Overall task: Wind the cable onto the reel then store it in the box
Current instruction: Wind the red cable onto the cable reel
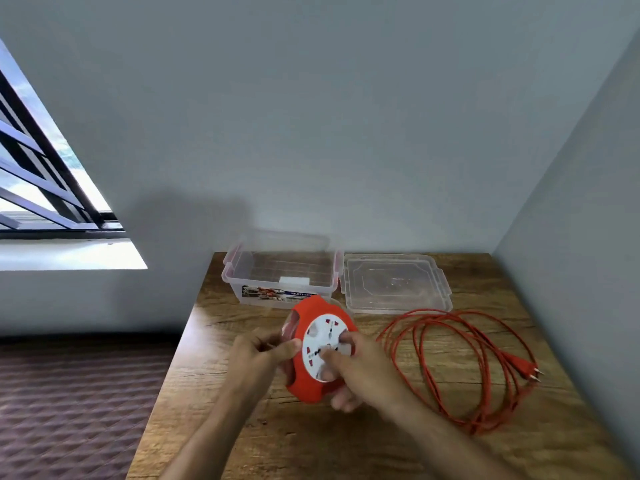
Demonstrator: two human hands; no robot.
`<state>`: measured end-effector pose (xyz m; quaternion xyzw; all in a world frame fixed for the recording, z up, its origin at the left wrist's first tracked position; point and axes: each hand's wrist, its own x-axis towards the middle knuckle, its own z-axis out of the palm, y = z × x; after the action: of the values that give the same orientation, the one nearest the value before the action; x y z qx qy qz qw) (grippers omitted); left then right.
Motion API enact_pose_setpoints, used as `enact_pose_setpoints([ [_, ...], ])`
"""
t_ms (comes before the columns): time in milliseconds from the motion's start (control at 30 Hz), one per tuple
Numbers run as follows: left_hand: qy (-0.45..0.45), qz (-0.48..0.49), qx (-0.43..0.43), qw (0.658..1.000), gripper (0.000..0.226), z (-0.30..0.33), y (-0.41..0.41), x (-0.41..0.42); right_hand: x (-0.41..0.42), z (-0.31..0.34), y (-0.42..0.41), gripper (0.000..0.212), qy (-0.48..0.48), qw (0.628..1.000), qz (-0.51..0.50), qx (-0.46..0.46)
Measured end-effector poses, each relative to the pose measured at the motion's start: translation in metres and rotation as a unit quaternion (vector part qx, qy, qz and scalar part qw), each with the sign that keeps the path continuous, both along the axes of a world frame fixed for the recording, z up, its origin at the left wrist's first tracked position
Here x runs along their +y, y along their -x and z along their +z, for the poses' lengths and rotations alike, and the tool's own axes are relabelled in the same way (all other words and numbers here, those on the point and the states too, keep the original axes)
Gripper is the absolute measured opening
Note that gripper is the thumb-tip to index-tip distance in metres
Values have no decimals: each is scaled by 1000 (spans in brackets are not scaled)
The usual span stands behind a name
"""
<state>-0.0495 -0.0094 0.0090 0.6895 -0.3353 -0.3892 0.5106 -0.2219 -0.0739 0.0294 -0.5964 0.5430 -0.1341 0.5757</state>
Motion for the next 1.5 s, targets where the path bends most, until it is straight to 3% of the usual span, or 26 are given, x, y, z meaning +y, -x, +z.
enact_pose_setpoints([
  [33, -10, 2, -1, 1000, 4, 3, -4, -2, -3, 1, 6, 49, 127, 986, 62, 89],
  [100, -31, -5, 8, 999, 7, 8, -12, -6, -9, 4, 16, 50, 362, 888, 197, 205],
  [133, -47, -14, 19, 999, 10, 11, -17, -8, -12, 5, 19, 53, 421, 834, 280, 223],
  [200, -79, -44, 35, 995, 20, 16, -28, -13, -18, 8, 21, 55, 475, 736, 424, 232],
  [267, -111, -90, 42, 989, 15, 25, -40, -19, -27, 9, 21, 62, 506, 666, 501, 222],
  [300, -123, -113, 48, 985, 8, 31, -43, -21, -33, 8, 20, 70, 524, 637, 523, 213],
  [367, -154, -167, 51, 972, 16, 39, -48, -27, -39, 9, 18, 80, 554, 588, 554, 200],
  [467, -176, -219, 21, 959, 15, 45, -48, -36, -37, 13, 11, 71, 577, 547, 571, 203],
  [533, -169, -208, 14, 963, 21, 45, -48, -39, -33, 14, 4, 63, 570, 557, 565, 215],
  [667, -144, -187, 11, 972, 12, 38, -53, -38, -25, 2, -5, 54, 550, 597, 540, 221],
  [767, -124, -160, 32, 979, 32, 34, -57, -35, -25, -5, -5, 55, 526, 643, 509, 225],
  [867, -87, -117, 32, 989, 16, 29, -56, -33, -29, -7, -7, 60, 522, 675, 454, 256],
  [967, -47, -107, 19, 993, 8, 25, -45, -32, -31, -4, -13, 62, 476, 775, 318, 267],
  [1100, 12, -104, 2, 995, 17, 20, -27, -33, -29, -7, -24, 71, 288, 937, 69, 184],
  [1167, 31, -104, -2, 994, 20, 17, -22, -31, -26, -7, -27, 67, 139, 987, -54, 68],
  [1267, 52, -90, -2, 995, 23, 9, -18, -24, -21, 0, -30, 45, -93, 976, -172, -98],
  [1333, 57, -59, 14, 997, 23, 4, -18, -19, -19, 10, -26, 37, -137, 968, -158, -138],
  [1400, 51, -37, 37, 997, 17, 1, -21, -17, -19, 18, -21, 36, -106, 984, -88, -111],
  [1433, 46, -26, 52, 997, 14, 1, -23, -17, -18, 21, -17, 37, -39, 996, -42, -62],
  [1467, 38, -19, 68, 997, 11, 1, -27, -16, -19, 23, -12, 37, 73, 997, 10, 13],
  [1500, 33, -14, 81, 996, 12, 2, -31, -17, -22, 23, -5, 39, 214, 969, 68, 101],
])
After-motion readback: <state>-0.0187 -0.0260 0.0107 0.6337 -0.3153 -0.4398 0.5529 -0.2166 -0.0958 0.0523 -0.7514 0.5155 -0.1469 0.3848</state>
